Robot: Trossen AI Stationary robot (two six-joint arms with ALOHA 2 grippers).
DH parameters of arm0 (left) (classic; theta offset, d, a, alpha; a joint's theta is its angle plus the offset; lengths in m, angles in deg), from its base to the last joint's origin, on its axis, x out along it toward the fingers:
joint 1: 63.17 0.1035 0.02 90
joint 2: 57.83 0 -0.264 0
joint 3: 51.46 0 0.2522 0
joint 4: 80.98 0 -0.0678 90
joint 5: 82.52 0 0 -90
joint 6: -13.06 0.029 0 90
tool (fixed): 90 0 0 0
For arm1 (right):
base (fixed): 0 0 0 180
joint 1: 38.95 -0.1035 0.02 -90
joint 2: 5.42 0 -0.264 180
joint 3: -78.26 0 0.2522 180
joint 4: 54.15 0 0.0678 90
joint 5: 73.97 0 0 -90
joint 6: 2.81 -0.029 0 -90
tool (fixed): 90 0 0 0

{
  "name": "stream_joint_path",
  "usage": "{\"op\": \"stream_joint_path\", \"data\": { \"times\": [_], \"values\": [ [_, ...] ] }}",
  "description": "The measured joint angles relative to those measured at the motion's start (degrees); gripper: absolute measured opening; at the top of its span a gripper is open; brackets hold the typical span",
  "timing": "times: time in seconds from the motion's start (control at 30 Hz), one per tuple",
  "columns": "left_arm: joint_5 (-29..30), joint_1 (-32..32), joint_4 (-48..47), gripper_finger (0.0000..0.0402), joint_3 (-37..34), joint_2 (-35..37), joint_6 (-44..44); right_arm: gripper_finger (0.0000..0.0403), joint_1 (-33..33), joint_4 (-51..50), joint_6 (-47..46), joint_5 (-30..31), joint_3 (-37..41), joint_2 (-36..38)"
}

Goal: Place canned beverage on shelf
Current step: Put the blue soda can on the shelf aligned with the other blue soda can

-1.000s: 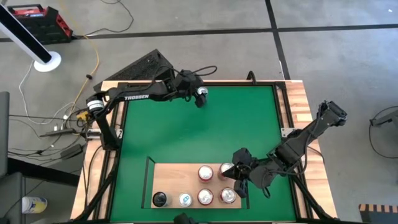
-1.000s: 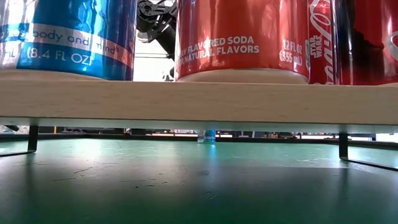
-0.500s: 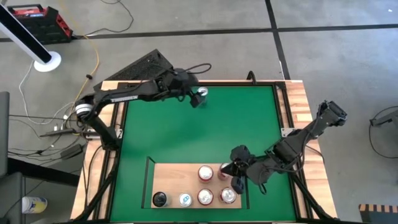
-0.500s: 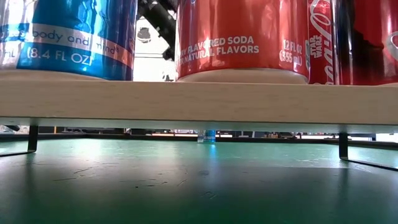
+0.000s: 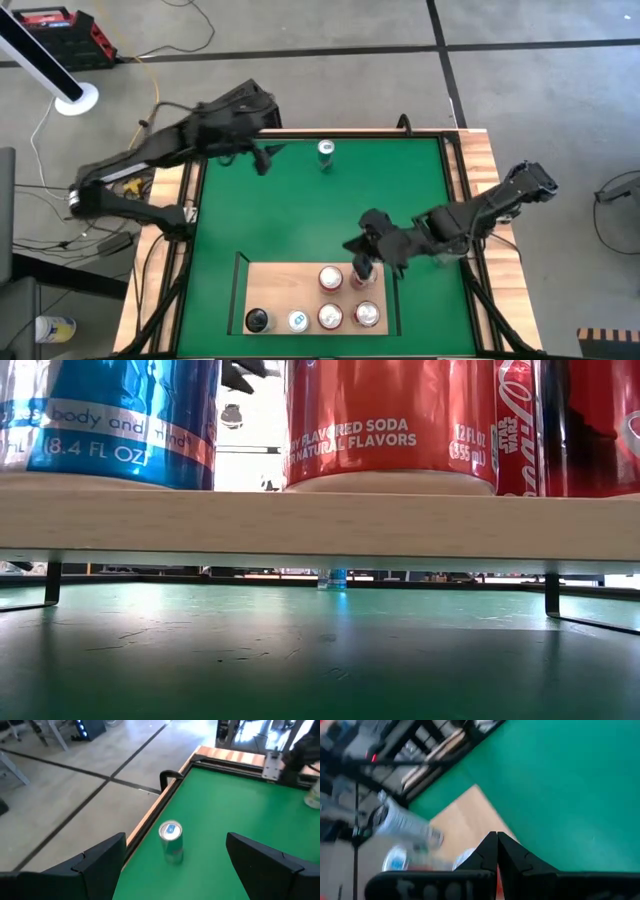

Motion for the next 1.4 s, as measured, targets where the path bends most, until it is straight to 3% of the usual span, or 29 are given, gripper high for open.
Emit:
{"op": "stream_joint_path", "data": {
  "times": [0.17, 0.43, 0.53, 0.7, 0.83, 0.97, 1.23, 1.4],
  "values": [
    [-0.1, -0.1, -7.9, 0.0329, -3.1, 9.9, 0.5, 0.0031, 6.9, 4.3, 0.9, 0.0, 0.0, 0.0],
    [-6.9, -0.1, -8.7, 0.0329, -19.3, 29.9, -11.1, 0.0032, 17.9, 16.8, 11.0, -0.5, 0.0, 0.0],
    [-9.3, -0.3, -8.4, 0.0329, -24.1, 36.7, -15.9, 0.0032, 23.0, 18.9, 14.6, -3.6, 0.0, 0.0],
    [-7.5, -0.6, -8.1, 0.0329, -29.2, 44.5, -22.8, 0.0033, 33.6, 21.0, 18.6, -12.2, -0.7, -1.9],
    [-4.9, -0.6, -7.5, 0.0329, -30.3, 46.2, -25.6, 0.0056, 41.7, 16.5, 21.0, -20.6, -3.5, -6.5],
    [-2.9, -0.6, -5.5, 0.0329, -30.3, 45.2, -25.8, 0.0103, 48.3, 7.5, 25.6, -29.5, -10.7, -13.1],
    [-1.1, -0.6, -3.9, 0.0329, -30.3, 40.7, -25.9, 0.0217, 53.4, -17.0, 37.6, -28.9, -32.5, -27.4],
    [-1.1, -0.6, -3.7, 0.0329, -30.3, 37.9, -26.0, 0.0252, 54.4, -25.0, 41.9, -28.6, -42.0, -35.3]
  ]
}}
